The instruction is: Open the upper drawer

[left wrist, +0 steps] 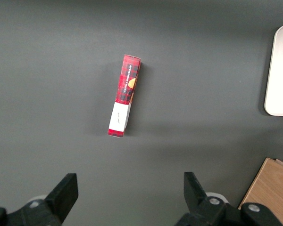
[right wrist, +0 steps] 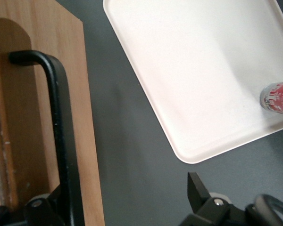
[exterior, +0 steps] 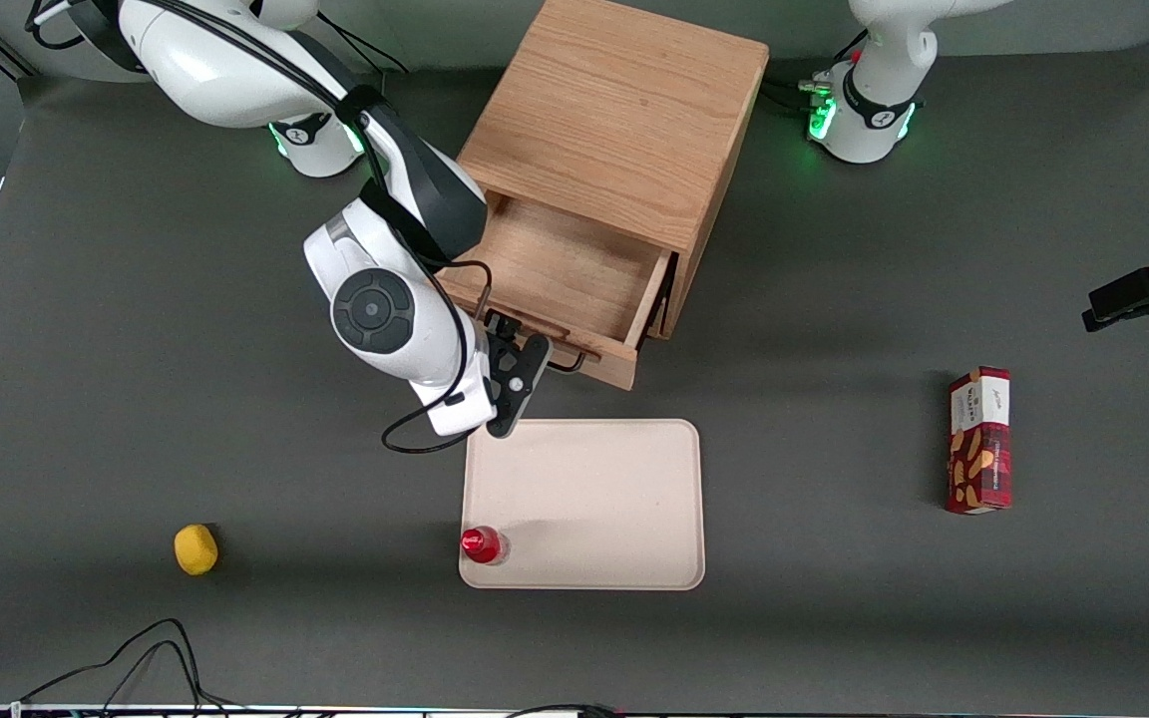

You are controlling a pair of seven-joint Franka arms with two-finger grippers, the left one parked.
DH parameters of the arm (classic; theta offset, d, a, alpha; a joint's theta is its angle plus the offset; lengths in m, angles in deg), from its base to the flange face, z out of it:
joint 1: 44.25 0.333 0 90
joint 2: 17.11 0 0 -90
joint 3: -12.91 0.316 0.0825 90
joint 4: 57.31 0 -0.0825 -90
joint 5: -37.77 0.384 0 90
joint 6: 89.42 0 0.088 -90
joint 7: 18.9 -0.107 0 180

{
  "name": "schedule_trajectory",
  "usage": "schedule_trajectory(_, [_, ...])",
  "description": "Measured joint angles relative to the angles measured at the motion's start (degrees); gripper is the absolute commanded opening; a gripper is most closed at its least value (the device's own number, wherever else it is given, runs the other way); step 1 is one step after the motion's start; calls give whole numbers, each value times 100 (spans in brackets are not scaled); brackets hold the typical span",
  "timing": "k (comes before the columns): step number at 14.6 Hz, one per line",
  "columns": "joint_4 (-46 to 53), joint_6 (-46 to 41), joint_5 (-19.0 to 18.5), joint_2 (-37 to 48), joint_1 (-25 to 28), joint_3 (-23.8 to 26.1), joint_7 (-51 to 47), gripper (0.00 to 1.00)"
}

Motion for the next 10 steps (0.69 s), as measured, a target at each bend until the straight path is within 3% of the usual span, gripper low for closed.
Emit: schedule_trajectory(10, [166, 173, 0, -10, -8, -237, 37, 100])
